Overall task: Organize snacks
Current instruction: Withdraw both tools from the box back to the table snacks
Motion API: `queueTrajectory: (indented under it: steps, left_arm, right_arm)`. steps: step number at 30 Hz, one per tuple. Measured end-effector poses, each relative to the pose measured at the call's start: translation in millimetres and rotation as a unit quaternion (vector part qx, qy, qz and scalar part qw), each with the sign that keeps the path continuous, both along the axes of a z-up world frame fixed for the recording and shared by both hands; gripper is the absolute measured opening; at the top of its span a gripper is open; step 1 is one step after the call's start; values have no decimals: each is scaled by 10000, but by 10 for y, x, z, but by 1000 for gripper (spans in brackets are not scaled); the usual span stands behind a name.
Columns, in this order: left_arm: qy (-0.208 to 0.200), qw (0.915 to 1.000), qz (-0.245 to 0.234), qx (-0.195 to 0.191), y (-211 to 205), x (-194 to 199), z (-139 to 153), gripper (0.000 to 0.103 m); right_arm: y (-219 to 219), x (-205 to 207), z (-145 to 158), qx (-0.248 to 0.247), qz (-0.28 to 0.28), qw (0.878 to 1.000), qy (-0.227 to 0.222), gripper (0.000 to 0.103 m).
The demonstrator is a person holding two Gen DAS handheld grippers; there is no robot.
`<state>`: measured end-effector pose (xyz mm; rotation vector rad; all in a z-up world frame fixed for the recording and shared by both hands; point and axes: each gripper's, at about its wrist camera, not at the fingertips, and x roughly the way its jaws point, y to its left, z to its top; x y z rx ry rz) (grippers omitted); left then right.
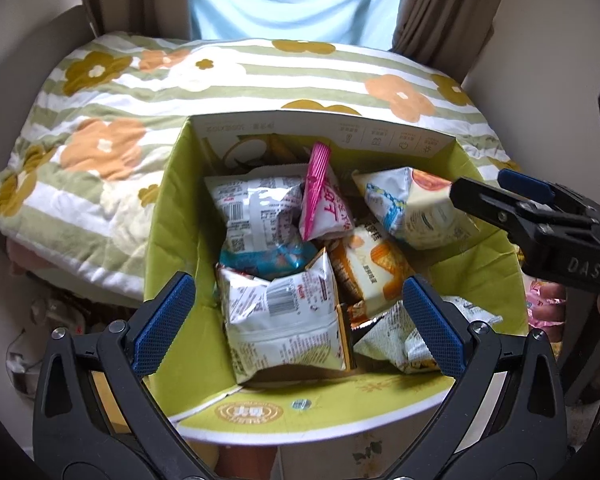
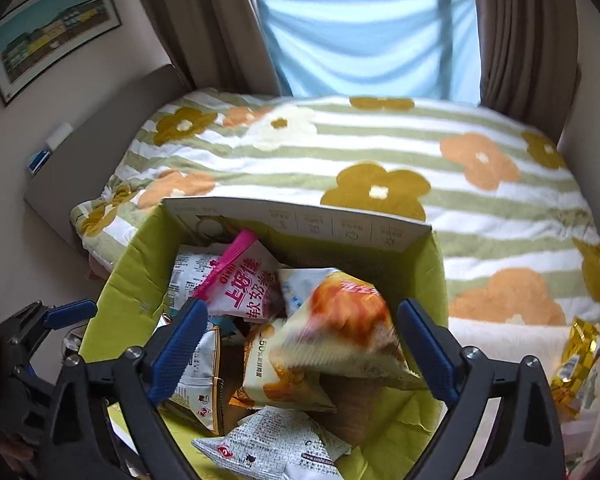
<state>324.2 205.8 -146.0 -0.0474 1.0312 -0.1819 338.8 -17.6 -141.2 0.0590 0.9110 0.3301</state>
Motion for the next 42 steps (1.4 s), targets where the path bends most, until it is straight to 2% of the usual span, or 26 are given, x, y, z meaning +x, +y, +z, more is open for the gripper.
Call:
queueTrajectory:
  steps: [14, 20, 26, 30, 35, 42]
  left_arm:
    - [-242, 9997, 5, -98, 48, -236, 176, 102]
    - [-314, 9990, -201, -254, -34, -343, 240, 102]
    - [-503, 9975, -489, -104, -241, -483, 373, 102]
    - [-587, 9959, -671, -138, -484, -640, 466, 102]
    - [-500, 9956, -755, -253, -894, -871, 441, 102]
    - [-378, 9927, -1116, -276, -1722, -1341, 308, 102]
  right_arm:
    - [-23, -297, 94, -40, 16, 9999, 154, 95]
    - [-92, -486, 216, -124, -137, 9998, 47, 95]
    - [-343, -718, 369, -134, -437, 9989, -137, 95]
    - [-623, -920, 474, -51, -671, 9974, -247, 95]
    - [-1147, -1220, 568, 91, -988, 9945, -349, 95]
    - [-1896, -1687, 568, -221, -1146, 9928, -258, 95]
